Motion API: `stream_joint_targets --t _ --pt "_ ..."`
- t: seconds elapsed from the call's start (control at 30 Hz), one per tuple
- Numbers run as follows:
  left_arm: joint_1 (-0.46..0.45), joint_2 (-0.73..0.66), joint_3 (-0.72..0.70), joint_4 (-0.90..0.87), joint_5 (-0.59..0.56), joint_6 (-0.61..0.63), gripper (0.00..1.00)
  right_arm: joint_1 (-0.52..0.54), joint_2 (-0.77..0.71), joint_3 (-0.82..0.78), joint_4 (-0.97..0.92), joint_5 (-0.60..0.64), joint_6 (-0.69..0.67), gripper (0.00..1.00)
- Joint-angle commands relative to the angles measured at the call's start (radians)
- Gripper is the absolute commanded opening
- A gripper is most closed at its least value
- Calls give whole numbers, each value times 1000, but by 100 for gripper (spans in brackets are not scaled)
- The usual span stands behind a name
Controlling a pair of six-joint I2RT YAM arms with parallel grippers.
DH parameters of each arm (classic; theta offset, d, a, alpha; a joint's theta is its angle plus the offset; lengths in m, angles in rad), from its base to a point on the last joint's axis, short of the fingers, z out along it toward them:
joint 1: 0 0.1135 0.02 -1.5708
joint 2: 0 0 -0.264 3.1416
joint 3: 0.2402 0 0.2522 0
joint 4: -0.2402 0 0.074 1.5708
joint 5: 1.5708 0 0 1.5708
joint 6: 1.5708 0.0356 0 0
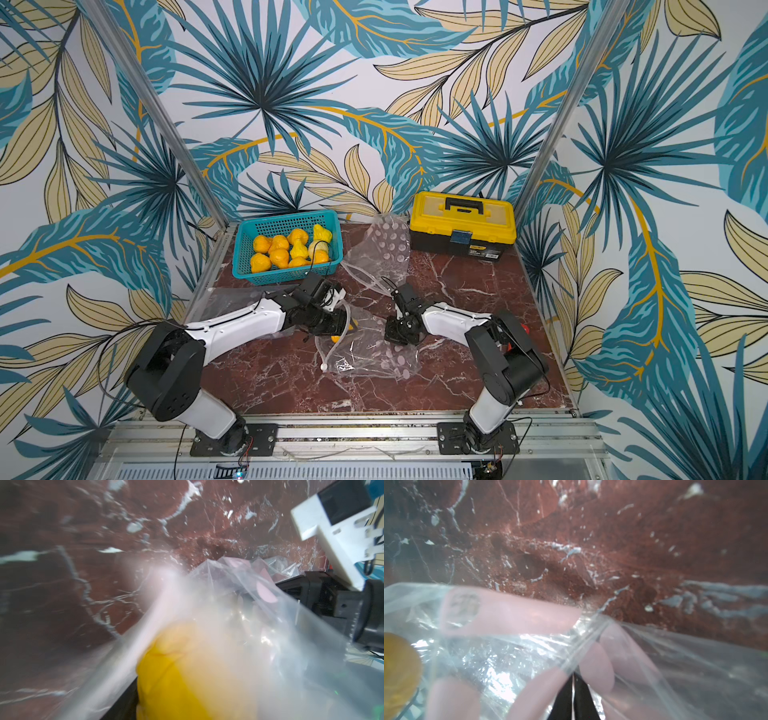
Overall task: Open the zip-top bag and take out the pear
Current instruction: Pick up the pear from the zipper food storage bag.
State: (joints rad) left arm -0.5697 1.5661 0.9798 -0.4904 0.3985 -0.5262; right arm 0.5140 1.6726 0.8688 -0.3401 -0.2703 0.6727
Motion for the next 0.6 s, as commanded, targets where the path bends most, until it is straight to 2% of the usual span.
stream_joint_targets --t 0.0,0.17,0.37,0.47,0.57 --pt "47 -52 -7 -62 -10 60 66 -8 50 -37 -55 57 -16 8" --pt "151 -103 28 -120 3 118 66 -8 47 -31 -67 59 -19 8" --pt "317 -107 153 -182 25 196 65 -8 24 -24 -90 58 -29 10" --pt "396 -75 225 -184 29 227 65 -9 3 -13 -112 60 -32 13" --pt "468 -11 311 -185 50 250 65 -8 -20 3 -138 63 -35 22"
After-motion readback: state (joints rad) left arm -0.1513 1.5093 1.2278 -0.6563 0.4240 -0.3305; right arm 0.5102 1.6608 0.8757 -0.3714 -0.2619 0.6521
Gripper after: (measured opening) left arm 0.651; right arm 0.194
